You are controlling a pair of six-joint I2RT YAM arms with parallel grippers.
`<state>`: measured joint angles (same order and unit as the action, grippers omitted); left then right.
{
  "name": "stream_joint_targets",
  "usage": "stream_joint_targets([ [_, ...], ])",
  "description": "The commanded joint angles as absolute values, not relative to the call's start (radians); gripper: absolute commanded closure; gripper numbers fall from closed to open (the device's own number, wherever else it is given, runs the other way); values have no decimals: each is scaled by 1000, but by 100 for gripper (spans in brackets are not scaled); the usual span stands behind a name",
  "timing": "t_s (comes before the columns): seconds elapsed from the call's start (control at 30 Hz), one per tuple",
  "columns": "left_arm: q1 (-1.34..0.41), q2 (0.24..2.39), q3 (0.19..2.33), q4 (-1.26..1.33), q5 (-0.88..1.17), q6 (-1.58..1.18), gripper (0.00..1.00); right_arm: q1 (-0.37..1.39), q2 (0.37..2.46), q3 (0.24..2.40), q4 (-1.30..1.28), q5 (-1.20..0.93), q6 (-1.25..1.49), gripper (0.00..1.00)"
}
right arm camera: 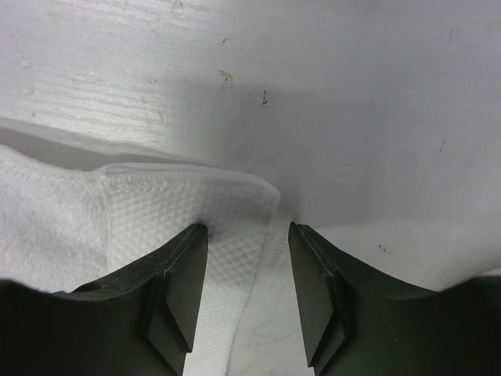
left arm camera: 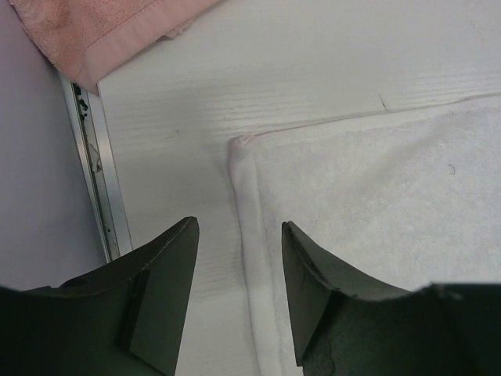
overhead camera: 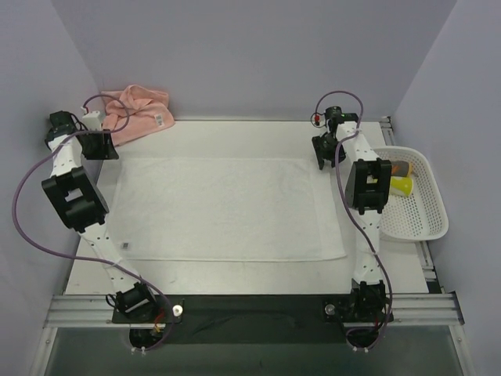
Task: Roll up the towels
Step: Fold the towel
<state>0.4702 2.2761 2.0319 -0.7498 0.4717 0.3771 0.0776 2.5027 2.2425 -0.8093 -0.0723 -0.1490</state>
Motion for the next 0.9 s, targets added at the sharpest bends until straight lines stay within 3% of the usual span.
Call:
stream_joint_targets([
  [0.0,477,2309,2103,-724,474,380,43,69,2543,2258,-827,-103,-141,54],
  [0.47,474,2439,2253,-727,574,302,42,3,2439,2244,-769,-327,-63,53],
  [0.87,449,2517,2257,-726,575,288,35,11,2502,2264,-753,-325,-35,52],
])
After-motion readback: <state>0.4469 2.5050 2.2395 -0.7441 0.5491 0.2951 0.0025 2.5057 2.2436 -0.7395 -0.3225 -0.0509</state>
